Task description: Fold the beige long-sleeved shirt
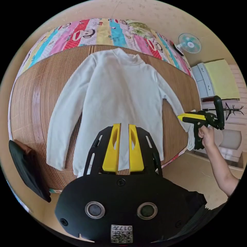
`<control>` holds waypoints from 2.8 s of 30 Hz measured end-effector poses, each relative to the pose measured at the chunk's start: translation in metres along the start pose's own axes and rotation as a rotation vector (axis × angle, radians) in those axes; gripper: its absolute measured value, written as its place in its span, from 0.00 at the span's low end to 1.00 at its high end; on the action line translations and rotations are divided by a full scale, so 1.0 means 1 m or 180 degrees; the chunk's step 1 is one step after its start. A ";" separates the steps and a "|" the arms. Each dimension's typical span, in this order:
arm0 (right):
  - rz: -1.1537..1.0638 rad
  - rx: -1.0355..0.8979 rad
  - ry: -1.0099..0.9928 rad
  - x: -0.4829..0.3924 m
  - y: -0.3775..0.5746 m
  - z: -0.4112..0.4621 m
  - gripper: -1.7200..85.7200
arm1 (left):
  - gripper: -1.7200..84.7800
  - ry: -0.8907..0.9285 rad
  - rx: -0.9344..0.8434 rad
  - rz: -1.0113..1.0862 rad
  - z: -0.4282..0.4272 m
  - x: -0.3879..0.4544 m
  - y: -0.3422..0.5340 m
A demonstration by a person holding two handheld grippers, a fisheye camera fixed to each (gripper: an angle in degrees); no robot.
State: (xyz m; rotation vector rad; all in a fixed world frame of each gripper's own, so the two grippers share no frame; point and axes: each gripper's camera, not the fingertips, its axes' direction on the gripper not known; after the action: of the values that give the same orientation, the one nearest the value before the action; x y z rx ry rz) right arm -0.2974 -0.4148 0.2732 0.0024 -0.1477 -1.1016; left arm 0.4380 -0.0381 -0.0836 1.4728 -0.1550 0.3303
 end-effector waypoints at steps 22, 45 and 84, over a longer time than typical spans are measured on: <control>0.1458 -0.0086 -0.0855 0.038 0.231 -0.102 0.02 | 0.13 0.2735 0.1405 -0.2952 -0.121 -0.334 0.328; 0.2439 0.0785 -0.1329 -0.002 0.393 -0.239 0.02 | 0.07 0.1858 0.2153 -0.1908 -0.366 -0.467 0.277; 0.3648 0.3283 -0.4030 0.314 0.482 -0.295 0.17 | 0.02 0.0414 0.0720 -0.1683 -0.203 -0.243 0.172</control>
State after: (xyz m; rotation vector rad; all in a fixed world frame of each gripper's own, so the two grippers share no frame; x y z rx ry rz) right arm 0.3059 -0.4963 0.0540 0.1281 -1.6163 0.3513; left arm 0.1351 0.1437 -0.0143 1.6464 0.3841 0.0109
